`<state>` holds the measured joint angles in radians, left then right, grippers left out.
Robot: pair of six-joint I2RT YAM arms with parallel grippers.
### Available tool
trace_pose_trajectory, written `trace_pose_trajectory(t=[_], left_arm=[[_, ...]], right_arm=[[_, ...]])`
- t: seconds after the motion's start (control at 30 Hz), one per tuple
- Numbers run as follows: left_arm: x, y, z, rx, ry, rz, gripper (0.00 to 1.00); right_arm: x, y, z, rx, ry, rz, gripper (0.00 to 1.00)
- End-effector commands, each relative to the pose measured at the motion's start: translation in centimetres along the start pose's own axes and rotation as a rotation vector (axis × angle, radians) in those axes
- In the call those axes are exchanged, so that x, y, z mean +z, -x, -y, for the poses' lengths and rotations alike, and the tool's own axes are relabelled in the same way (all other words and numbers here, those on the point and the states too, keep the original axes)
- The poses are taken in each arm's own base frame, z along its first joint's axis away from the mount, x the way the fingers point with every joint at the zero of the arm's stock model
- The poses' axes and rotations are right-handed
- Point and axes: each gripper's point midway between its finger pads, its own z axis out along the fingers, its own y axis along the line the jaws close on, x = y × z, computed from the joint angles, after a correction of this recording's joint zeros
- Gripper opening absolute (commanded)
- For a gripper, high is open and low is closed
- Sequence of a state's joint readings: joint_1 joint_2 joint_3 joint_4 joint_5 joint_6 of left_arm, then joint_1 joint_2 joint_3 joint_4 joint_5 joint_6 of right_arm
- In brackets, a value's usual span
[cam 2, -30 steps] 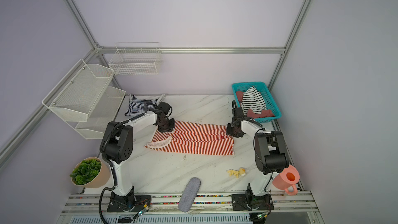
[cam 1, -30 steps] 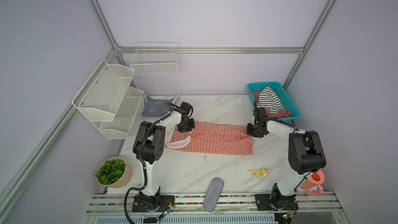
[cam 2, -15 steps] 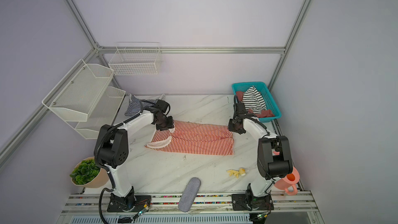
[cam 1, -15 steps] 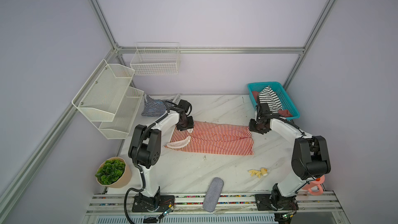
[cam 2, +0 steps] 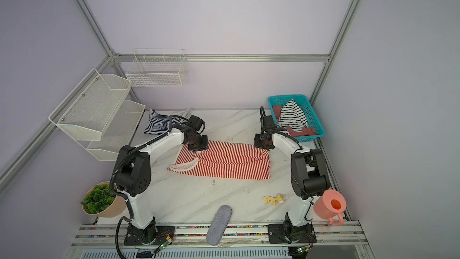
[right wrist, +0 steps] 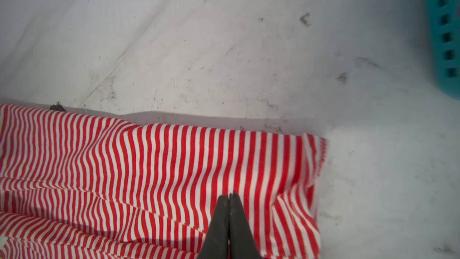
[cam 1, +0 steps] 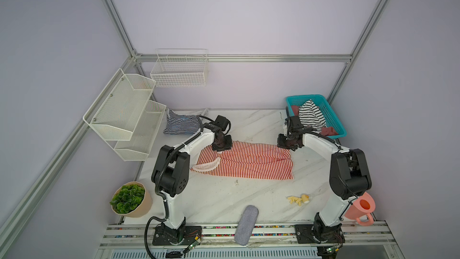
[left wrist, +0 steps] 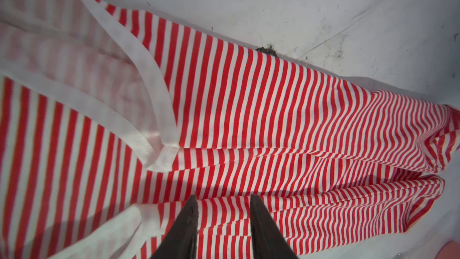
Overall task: Fold and stack tank tops
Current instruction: Rotate the tank top at the center of the table.
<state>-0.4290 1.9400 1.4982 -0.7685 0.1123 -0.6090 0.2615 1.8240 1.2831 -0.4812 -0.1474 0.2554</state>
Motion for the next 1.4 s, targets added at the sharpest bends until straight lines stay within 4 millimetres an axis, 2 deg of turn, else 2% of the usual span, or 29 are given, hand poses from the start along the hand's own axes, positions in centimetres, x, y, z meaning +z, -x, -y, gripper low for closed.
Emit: trace_pose_trajectory(t=[0.0,0.23,0.47,0.6,0.73,0.8,0.9,1.03,1.2,1.37], left_arm=[[1.2,0.7,0.7,-0.045,-0.011,-0.011,0.33],[4.6,0.7,0.0,-0.062,0.034,-0.052,0.32],[7.7,0.3,-0.6,-0.044,0.065,-0.114,0.31],[9.1,1.6,-0.5,0.004,0.099,-0.121,0.31],[10.4,4.2,0.4,0.061,0.117,-0.116,0.32],[10.9,5.3,0.9,0.081,0.119,-0.115,0.32],[11.6,7.0,1.7,0.115,0.095,-0.092,0.32],[11.8,8.9,2.0,0.132,0.072,-0.052,0.32],[12.0,10.3,1.8,0.147,0.034,-0.030,0.32],[12.4,10.8,3.4,0.193,-0.065,-0.021,0.31]], right_arm=[[1.4,0.2,-1.4,-0.041,0.028,-0.013,0.07],[4.7,-1.3,0.1,-0.069,-0.034,-0.092,0.07],[6.1,-3.2,1.7,-0.059,-0.093,-0.145,0.07],[5.9,-3.5,2.6,-0.045,-0.137,-0.151,0.07],[5.4,-3.5,3.4,-0.032,-0.182,-0.147,0.08],[5.1,-3.7,4.0,-0.028,-0.216,-0.151,0.14],[4.7,-4.5,5.0,-0.022,-0.261,-0.170,0.17],[4.1,-5.8,5.7,-0.006,-0.289,-0.187,0.32],[2.9,-7.3,6.4,-0.009,-0.317,-0.220,0.34],[1.3,-9.2,5.9,0.009,-0.298,-0.244,0.35]])
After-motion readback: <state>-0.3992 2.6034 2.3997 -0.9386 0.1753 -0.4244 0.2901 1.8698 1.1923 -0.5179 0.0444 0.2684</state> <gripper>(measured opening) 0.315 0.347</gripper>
